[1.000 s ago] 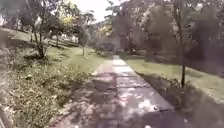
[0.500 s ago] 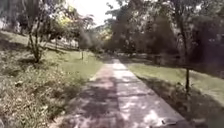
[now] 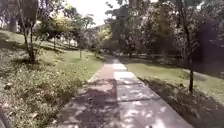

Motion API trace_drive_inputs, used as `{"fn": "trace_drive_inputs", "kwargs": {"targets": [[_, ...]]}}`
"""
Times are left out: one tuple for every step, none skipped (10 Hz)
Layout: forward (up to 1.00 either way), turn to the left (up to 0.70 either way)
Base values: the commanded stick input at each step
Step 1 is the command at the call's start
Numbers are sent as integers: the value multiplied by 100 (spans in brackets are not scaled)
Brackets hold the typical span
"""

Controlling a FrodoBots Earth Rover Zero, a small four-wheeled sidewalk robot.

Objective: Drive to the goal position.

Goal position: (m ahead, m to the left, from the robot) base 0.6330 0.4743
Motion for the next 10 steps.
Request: {"fn": "trace_drive_inputs", "kwargs": {"targets": [[45,0],[45,0],[45,0],[45,0],[45,0],[45,0],[45,0],[45,0],[45,0],[45,0]]}}
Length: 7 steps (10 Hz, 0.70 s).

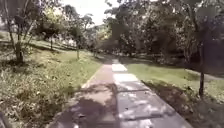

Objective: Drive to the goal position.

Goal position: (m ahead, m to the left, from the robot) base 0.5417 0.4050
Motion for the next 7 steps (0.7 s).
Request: {"fn": "trace_drive_inputs", "kwargs": {"targets": [[45,0],[45,0],[45,0],[45,0],[45,0],[45,0],[31,0]]}}
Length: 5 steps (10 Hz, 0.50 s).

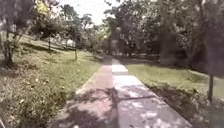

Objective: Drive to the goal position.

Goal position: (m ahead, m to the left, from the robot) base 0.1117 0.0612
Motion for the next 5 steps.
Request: {"fn": "trace_drive_inputs", "kwargs": {"targets": [[0,0],[0,0],[0,0],[0,0],[0,0]]}}
